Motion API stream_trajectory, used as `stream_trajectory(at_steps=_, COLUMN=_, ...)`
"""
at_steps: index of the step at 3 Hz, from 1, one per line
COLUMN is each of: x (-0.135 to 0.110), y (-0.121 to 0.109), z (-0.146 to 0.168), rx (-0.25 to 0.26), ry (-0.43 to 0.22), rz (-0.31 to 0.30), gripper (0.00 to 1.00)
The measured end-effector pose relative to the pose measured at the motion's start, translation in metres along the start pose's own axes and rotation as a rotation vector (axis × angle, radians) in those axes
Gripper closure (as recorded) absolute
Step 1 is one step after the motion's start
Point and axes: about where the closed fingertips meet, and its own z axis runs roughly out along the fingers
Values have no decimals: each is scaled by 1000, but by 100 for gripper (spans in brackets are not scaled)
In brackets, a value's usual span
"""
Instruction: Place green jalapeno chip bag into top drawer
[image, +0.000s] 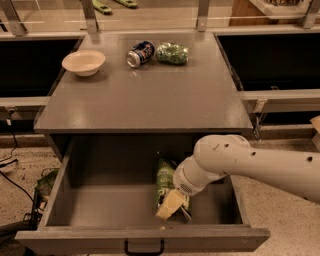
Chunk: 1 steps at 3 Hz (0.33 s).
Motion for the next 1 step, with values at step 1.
stream_trajectory(at_steps=1, x=0, y=0, z=0, rx=0, ry=0, rz=0, gripper=0)
